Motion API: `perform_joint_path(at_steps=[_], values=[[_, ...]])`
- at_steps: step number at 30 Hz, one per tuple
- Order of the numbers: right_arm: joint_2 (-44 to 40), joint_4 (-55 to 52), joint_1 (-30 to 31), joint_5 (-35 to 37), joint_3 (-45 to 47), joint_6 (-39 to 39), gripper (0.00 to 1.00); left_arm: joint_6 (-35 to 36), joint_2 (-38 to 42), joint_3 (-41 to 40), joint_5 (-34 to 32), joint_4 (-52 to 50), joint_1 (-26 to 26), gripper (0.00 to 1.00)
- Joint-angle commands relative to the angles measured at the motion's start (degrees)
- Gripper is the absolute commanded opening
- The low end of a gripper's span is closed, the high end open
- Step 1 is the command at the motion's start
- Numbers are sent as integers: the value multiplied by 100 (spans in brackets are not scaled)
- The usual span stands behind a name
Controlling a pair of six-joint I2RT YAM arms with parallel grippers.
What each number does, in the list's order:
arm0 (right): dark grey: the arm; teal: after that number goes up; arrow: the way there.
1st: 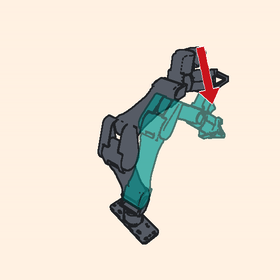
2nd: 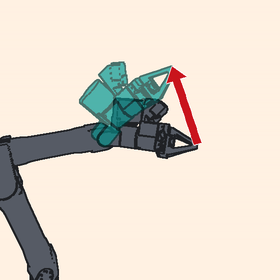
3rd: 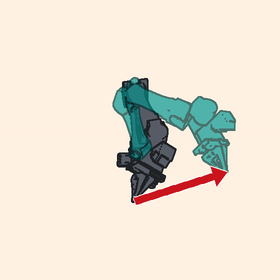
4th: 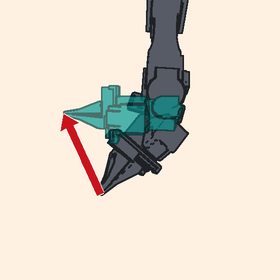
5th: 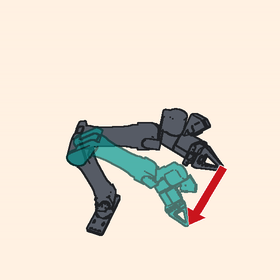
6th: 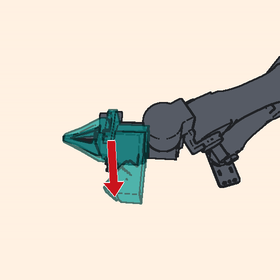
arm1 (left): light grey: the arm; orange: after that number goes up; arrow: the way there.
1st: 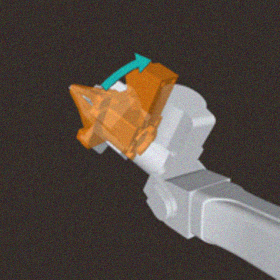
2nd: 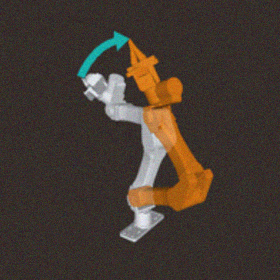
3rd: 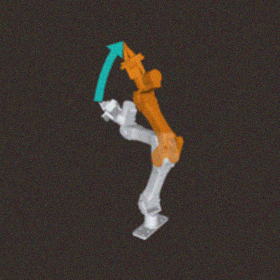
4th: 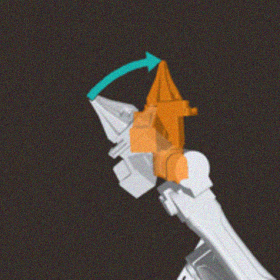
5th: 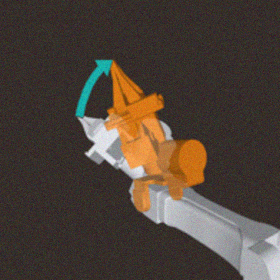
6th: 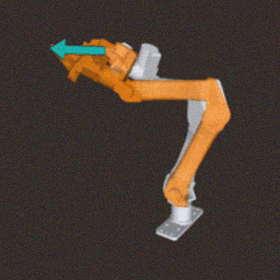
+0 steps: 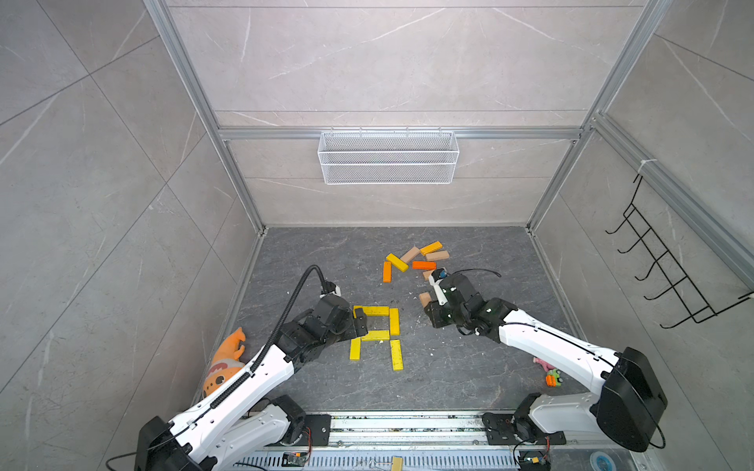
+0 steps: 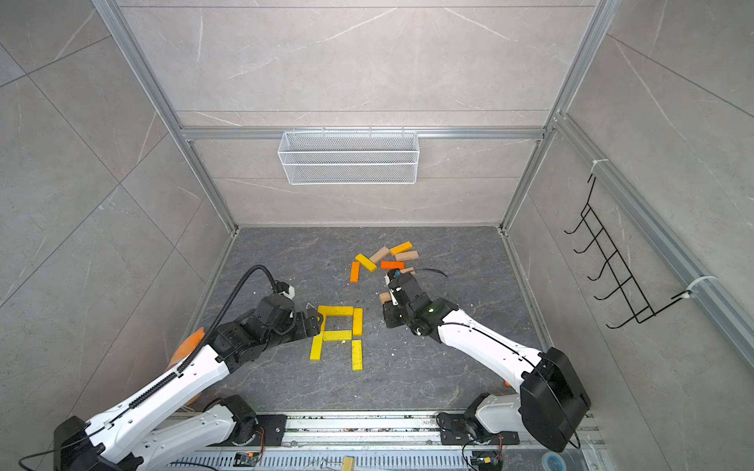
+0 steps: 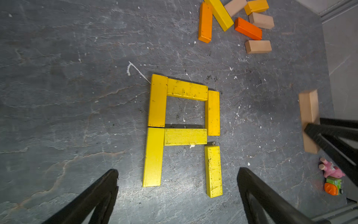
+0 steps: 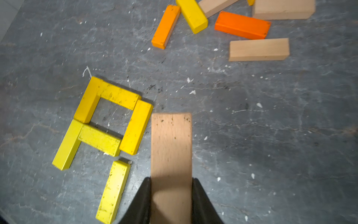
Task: Assemble the number 8 with building blocks
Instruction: Assemble the building block at the center of the board.
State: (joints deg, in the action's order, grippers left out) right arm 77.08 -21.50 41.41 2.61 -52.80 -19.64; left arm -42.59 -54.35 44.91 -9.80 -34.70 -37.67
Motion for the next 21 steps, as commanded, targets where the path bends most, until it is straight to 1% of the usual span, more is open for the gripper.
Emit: perform_joint_path(at_steps=[1, 6, 12, 16, 21], values=[[-75, 33, 269, -100, 166, 116, 26, 251, 114, 124, 238, -498, 347, 99], [132, 129, 716, -538, 216, 466, 26, 217, 219, -47, 554, -416, 736, 99], [619, 117, 1442, -599, 10, 822, 26, 100, 141, -154, 625, -526, 1088, 99], [1065, 58, 1764, -814, -266, 1149, 27, 45, 4, -355, 1021, -506, 1598, 99], [1670, -138, 2103, -819, -774, 1491, 27, -12, -71, -588, 1259, -348, 1834, 98]])
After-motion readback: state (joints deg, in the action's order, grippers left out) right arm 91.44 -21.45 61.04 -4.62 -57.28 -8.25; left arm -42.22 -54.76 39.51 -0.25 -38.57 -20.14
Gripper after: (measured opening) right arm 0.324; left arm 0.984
